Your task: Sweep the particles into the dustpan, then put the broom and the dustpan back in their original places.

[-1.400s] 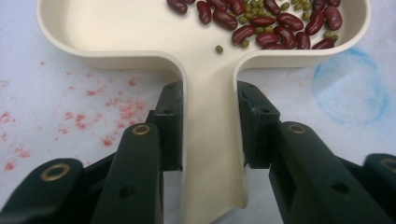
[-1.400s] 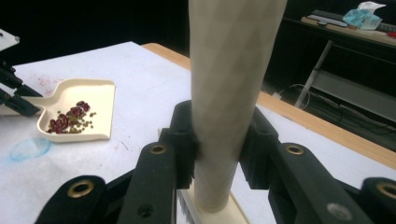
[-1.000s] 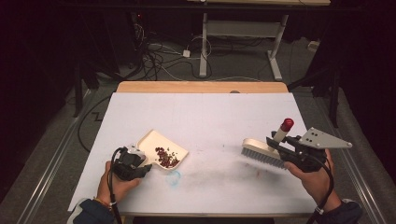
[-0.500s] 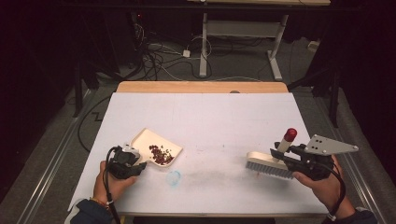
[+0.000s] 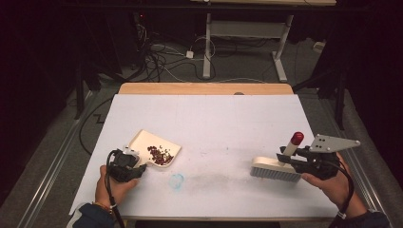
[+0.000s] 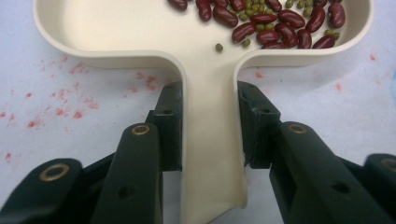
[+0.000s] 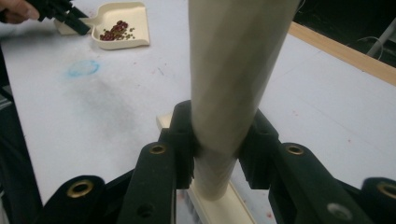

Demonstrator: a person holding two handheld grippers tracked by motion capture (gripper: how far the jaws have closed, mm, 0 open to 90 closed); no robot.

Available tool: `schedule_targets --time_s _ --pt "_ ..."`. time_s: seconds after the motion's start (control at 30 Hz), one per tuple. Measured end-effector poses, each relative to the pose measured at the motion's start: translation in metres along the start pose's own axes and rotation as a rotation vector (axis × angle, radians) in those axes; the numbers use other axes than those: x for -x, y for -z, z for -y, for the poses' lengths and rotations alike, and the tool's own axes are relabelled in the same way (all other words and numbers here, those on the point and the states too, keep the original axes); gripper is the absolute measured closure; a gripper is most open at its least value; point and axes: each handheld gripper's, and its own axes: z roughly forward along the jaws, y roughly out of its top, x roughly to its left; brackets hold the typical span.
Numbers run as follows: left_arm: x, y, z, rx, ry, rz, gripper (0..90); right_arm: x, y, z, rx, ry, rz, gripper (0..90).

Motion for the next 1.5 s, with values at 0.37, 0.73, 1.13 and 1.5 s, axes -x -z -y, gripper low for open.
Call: schedule_targets --time_s 0.37,0.73,1.13,1.5 --pt "0.028 0.003 0.005 -0.001 0.005 0.061 51.3 0.031 -0.028 -0.015 -0.032 -0.065 0.023 66.9" --pt "0.041 0.015 0.007 0.078 -0.110 0.121 34.1 0.074 -0.083 -0.017 -0.119 -0.166 0.188 48.2" --pt "0.038 0.027 0.004 0.254 -0.192 0.009 22.6 0.072 -0.102 -0.020 -0.043 -0.139 0.337 39.9" --pt "0.042 0.024 0.007 0.279 -0.250 0.003 19.9 0.069 -0.102 -0.017 -0.018 -0.153 0.346 36.2"
